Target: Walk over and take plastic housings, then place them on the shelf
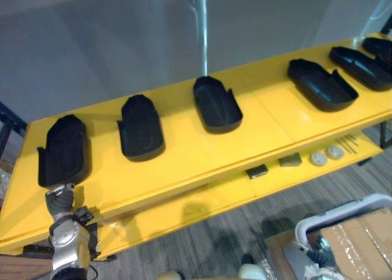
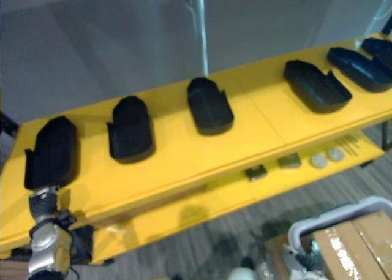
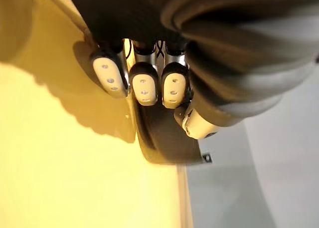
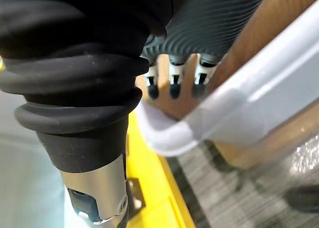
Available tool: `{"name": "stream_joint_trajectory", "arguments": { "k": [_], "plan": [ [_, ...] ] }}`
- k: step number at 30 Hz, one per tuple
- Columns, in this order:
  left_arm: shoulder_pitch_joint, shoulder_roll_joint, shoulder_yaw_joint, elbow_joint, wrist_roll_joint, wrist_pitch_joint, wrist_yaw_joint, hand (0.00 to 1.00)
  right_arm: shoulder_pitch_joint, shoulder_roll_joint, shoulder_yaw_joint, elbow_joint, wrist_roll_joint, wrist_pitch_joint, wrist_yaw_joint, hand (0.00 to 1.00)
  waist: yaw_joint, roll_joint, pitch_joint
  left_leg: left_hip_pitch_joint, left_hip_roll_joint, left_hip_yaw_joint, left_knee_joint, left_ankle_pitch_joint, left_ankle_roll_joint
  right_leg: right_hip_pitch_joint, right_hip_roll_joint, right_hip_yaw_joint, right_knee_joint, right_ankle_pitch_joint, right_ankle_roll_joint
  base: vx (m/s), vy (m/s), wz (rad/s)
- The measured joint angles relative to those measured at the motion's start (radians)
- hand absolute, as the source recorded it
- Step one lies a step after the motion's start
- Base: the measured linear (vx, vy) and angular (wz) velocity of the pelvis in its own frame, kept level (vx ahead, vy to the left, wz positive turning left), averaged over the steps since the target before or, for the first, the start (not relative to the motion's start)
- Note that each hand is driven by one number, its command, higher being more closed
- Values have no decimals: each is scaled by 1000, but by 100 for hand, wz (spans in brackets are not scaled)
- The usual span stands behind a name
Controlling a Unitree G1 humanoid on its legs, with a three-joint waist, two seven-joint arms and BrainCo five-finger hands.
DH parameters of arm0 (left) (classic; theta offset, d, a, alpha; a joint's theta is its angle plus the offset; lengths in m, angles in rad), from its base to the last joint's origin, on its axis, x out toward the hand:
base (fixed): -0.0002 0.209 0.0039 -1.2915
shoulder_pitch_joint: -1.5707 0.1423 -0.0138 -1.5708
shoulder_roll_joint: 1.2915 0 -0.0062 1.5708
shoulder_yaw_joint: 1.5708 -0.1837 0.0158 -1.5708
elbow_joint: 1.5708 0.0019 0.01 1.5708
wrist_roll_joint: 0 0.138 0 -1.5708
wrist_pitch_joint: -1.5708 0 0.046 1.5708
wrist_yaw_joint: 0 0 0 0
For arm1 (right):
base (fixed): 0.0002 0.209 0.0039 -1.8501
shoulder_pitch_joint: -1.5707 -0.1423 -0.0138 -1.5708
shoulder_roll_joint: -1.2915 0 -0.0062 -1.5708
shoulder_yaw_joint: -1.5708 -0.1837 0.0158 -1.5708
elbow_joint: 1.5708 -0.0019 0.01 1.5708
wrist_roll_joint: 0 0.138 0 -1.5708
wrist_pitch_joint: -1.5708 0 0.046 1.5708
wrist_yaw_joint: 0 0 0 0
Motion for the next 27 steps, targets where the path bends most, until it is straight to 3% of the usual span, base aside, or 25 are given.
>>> {"name": "stream_joint_trajectory", "arguments": {
  "k": [8,19,24,25,26,27],
  "plan": [
    [-73,44,1,54,-40,21,23,100,-27,-39,-1,-1,1,-8,1,0,-22,18,62,-35,17,36,77,-34,-1,-40,7,35,40,-4,-5,-35,4,-11],
    [-88,76,7,69,-70,29,39,100,-21,-15,0,2,0,-19,-2,0,-19,19,71,-71,30,23,115,-42,0,-62,12,28,59,-7,-10,-15,-8,2],
    [43,-17,33,-113,-66,-15,77,100,1,62,2,2,0,-29,-28,0,-7,21,69,-69,30,-16,110,-42,0,-24,8,-13,35,-8,-10,18,-7,23],
    [99,-83,59,-192,-59,-28,81,100,17,86,-6,-1,1,-28,-51,0,6,22,62,-69,28,-35,105,-41,0,-4,7,-36,19,-7,-10,24,-11,29],
    [106,-90,63,-198,-58,-29,81,0,18,87,-6,-1,1,-27,-53,0,8,23,61,-69,28,-35,104,-41,0,-2,7,-38,18,-7,-10,43,-10,43],
    [184,-158,87,-268,-25,-52,88,0,36,96,-6,-2,1,-19,-68,0,19,24,44,-69,27,-62,99,-41,0,18,6,-62,-1,-7,-10,59,-4,40]
  ]
}}
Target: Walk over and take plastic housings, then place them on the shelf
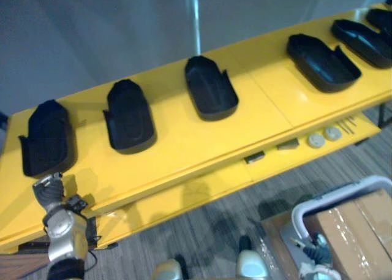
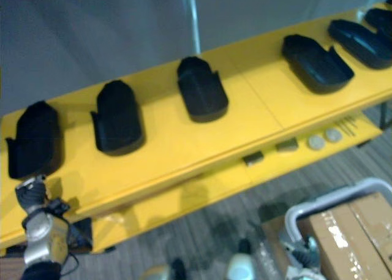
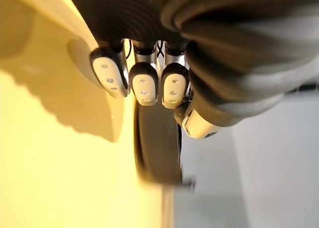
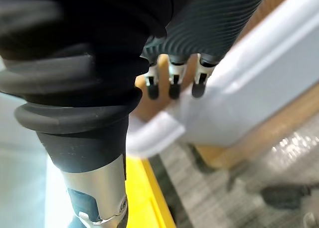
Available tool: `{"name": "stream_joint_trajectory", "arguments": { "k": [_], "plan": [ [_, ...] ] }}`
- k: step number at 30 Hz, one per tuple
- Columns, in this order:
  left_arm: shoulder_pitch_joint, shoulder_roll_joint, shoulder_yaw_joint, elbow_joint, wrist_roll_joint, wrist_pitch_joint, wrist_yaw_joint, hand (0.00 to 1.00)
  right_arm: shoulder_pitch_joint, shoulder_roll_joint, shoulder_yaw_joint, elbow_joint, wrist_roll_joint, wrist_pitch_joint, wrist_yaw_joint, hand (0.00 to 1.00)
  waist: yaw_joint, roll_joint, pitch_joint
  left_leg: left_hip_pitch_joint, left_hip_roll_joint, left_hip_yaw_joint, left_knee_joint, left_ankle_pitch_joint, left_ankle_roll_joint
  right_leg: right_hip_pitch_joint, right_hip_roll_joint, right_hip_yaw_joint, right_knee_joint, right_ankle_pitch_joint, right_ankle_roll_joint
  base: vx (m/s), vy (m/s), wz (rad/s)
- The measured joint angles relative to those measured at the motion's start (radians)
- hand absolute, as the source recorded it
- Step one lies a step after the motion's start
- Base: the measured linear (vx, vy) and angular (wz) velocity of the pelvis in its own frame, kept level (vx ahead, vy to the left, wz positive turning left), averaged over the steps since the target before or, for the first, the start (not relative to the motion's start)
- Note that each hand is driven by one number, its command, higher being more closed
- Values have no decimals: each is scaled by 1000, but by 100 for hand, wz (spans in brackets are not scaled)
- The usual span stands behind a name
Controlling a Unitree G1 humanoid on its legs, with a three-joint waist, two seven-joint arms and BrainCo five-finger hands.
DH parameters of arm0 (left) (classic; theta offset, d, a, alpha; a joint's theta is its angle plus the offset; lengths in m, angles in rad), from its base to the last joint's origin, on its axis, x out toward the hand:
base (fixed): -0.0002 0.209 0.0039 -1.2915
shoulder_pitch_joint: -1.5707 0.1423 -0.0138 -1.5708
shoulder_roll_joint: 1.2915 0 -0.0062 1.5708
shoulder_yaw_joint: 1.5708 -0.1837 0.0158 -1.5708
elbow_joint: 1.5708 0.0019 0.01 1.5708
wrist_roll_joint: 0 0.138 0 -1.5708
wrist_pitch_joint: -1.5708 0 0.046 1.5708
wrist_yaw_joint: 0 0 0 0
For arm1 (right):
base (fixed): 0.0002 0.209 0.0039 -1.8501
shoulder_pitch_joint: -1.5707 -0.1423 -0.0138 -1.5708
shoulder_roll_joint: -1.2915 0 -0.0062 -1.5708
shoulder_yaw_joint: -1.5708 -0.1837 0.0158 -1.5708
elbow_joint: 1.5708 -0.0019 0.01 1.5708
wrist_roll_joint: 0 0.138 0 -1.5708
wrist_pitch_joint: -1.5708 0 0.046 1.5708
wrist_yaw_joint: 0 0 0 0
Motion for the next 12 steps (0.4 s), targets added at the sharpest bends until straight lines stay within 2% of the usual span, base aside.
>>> {"name": "stream_joint_trajectory", "arguments": {
  "k": [1,5,9,10,12],
  "plan": [
    [48,-40,6,-25,9,0,15,0,10,8,-1,-1,0,6,-9,0,14,4,-16,0,-1,-12,-6,1,-1,16,-1,-21,-13,0,0,64,-5,48],
    [173,-130,20,4,32,5,56,0,29,27,8,-1,1,32,-27,0,28,-2,-61,4,-15,-71,-48,28,-3,65,-5,-91,-52,0,0,63,-23,49],
    [201,-151,46,161,35,13,49,0,-14,42,26,15,5,33,-41,0,56,-6,-84,23,-24,-126,-100,68,-6,106,-7,-154,-73,0,0,13,-33,43],
    [202,-151,49,218,36,20,38,0,-39,41,26,25,8,29,-43,0,69,-5,-87,40,-26,-132,-126,82,-7,117,-7,-160,-77,0,0,-40,-26,21],
    [207,-152,47,309,30,29,10,0,-73,41,27,41,12,16,-53,0,73,-11,-92,56,-29,-136,-162,102,-6,129,-7,-173,-85,0,0,-59,-24,10]
  ]
}}
